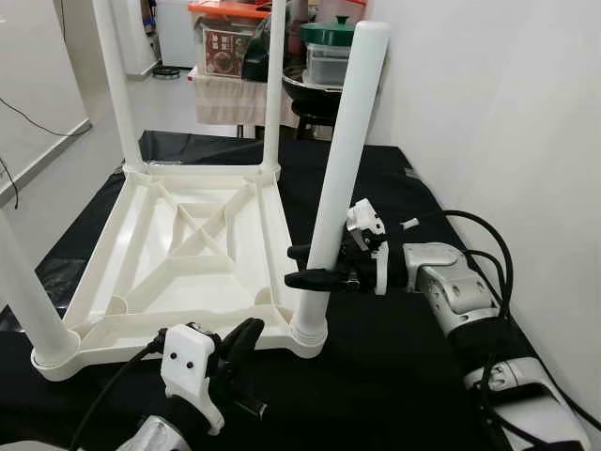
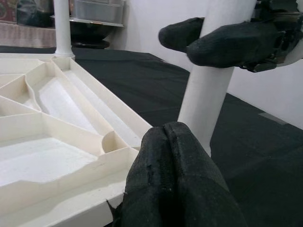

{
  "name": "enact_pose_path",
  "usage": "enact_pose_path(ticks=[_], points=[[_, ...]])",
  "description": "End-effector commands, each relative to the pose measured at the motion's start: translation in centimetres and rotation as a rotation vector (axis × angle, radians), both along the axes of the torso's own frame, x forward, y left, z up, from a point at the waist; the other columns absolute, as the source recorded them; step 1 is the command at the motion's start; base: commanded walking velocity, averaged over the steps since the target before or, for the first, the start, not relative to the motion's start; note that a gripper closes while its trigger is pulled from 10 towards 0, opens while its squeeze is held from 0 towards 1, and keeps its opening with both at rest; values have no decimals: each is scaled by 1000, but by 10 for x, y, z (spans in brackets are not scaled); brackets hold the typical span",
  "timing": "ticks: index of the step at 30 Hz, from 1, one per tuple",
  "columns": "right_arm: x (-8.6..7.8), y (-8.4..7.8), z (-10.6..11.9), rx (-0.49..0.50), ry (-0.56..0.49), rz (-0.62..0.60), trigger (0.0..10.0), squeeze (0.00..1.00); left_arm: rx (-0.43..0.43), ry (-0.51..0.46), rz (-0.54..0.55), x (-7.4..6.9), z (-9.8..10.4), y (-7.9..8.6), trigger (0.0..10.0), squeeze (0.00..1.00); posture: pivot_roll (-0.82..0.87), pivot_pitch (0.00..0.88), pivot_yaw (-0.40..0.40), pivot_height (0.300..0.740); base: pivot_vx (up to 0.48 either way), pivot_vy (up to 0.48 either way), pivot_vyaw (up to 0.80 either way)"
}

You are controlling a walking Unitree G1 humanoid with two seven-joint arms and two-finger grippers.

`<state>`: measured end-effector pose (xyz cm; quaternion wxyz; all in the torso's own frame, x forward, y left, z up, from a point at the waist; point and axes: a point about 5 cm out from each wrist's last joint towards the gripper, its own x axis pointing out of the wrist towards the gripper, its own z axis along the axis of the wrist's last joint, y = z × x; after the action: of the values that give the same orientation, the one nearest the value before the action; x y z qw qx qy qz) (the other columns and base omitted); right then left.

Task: Building children table

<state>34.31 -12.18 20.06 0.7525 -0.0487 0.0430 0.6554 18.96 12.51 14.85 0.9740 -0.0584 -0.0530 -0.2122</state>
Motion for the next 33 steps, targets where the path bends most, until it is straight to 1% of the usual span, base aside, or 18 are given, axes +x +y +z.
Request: enact_pose_path(ticks=[1, 7, 10, 11, 13, 14, 15, 16, 17, 18, 19, 20, 22, 25, 29, 30, 32, 33], points=[[-5, -2, -11, 7, 56, 34, 0, 0, -6, 3, -2, -2, -1, -1, 7804, 0, 61, 6, -114, 740, 0, 0, 0], [-8, -9, -14, 22, 59, -13, 0, 0, -9, 2, -4, -2, 0, 0, 7804, 0, 51, 11, -108, 740, 0, 0, 0], [-13, -9, -23, -26, 27, -312, 0, 0, -10, 3, -6, -3, 0, 1, 7804, 0, 37, 21, -111, 740, 0, 0, 0], [-13, -9, -23, -26, 27, -312, 0, 0, -10, 3, -6, -3, 0, 1, 7804, 0, 37, 21, -111, 740, 0, 0, 0], [-16, -7, -26, -36, 20, -392, 0, 0, -10, 3, -6, -3, 0, 1, 7804, 0, 37, 22, -112, 740, 0, 0, 0], [-8, -5, -32, -4, 5, -748, 0, 0, -9, 2, -5, -3, 1, 2, 7804, 0, 27, 25, -112, 740, 0, 0, 0], [-11, -12, -43, 27, 53, -1115, 0, 0, -9, 2, -4, -3, 1, 3, 7804, 0, 23, 26, -111, 740, 0, 0, 0], [-11, -12, -43, 27, 53, -1115, 0, 0, -9, 2, -4, -3, 1, 3, 7804, 0, 23, 26, -111, 740, 0, 0, 0], [-18, -21, -53, 27, 109, -1364, 0, 0, -8, 2, -3, -3, 1, 4, 7804, 0, 23, 26, -111, 740, 0, 0, 0], [-37, -6, -68, -11, 124, -1341, 0, 0, -8, 1, -2, -2, 1, 4, 7569, 0, 26, 27, -97, 740, 0, 0, 0], [-51, 13, -76, -31, 140, -1202, 0, 0, -7, 1, -2, -1, 1, 4, 7608, 0, 23, 19, -93, 740, 0, 0, 0], [-51, 13, -76, -31, 140, -1202, 0, 0, -7, 1, -2, -1, 1, 4, 7608, 0, 23, 19, -93, 740, 0, 0, 0], [-52, 27, -71, -33, 88, -1045, 0, 0, -10, 3, -8, 0, 0, 3, 7765, 0, 24, 4, -106, 740, 0, 0, 0], [-45, 24, -65, -40, 58, -1043, 0, 0, -11, 3, -11, 1, -1, 2, 7882, 0, 29, 2, -108, 740, 0, 0, 0], [-48, 29, -66, -69, 66, -1077, 0, 0, -8, 1, -5, 1, -1, 2, 7804, 0, 37, 0, -112, 740, 0, 0, 0], [-49, 32, -67, -67, 85, -1054, 10000, 0, -6, 1, -4, 1, -1, 1, 7725, 0, 39, 0, -112, 740, 0, 0, 0], [-49, 32, -67, -67, 85, -1054, 10000, 0, -6, 1, -4, 1, -1, 1, 7725, 0, 39, 0, -112, 740, 0, 0, 0], [-49, 36, -65, -61, 94, -994, 10000, 1000, -5, 1, -3, 1, -1, 1, 7686, 0, 39, 0, -111, 740, 0, 0, 0]])
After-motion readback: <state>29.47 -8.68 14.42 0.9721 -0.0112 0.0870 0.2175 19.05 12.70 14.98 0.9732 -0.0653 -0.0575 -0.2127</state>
